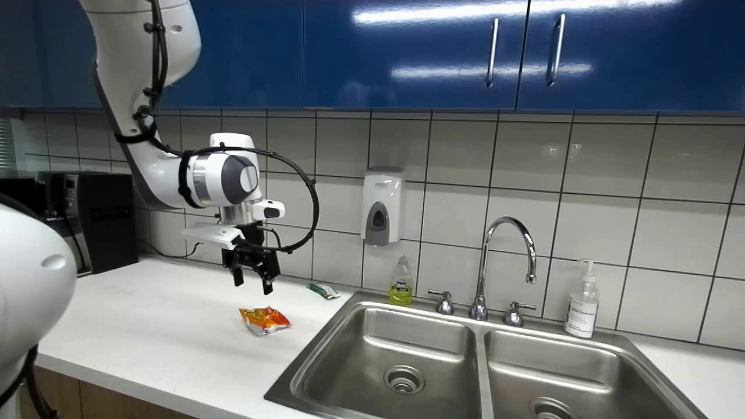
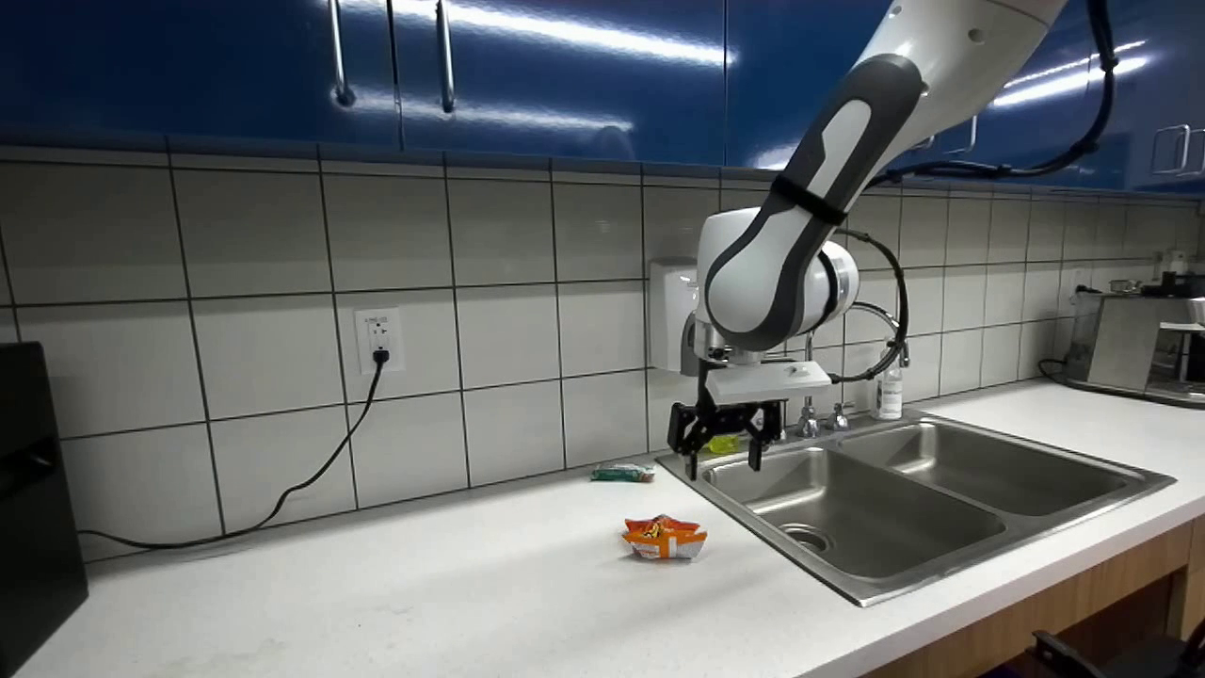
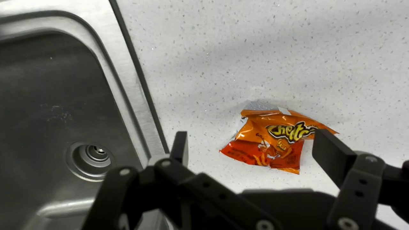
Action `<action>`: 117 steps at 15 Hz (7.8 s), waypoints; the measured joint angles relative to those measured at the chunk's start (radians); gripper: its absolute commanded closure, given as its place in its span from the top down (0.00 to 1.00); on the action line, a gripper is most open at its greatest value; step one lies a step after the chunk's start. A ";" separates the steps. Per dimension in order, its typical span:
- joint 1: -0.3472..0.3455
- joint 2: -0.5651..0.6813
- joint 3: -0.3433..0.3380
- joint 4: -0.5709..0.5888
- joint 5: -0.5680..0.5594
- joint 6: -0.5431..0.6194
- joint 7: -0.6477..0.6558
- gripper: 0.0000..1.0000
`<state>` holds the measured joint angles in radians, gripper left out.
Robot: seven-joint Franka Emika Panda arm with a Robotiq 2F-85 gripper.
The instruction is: Put the yellow packet into the sink
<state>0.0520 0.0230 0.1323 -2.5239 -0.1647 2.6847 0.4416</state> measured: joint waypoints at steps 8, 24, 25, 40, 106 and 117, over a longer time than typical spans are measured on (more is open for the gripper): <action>0.104 0.201 -0.066 0.190 -0.086 -0.001 0.143 1.00; 0.217 0.446 -0.206 0.402 -0.068 -0.042 0.184 1.00; 0.220 0.452 -0.208 0.407 -0.067 -0.048 0.184 1.00; 0.243 0.513 -0.208 0.473 0.038 -0.099 0.186 1.00; -0.093 0.346 -0.447 0.437 0.073 -0.095 0.165 0.01; -0.165 0.601 -0.450 0.441 0.109 0.103 0.106 0.01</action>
<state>-0.1133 0.6242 -0.3176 -2.0829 -0.0560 2.7874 0.5475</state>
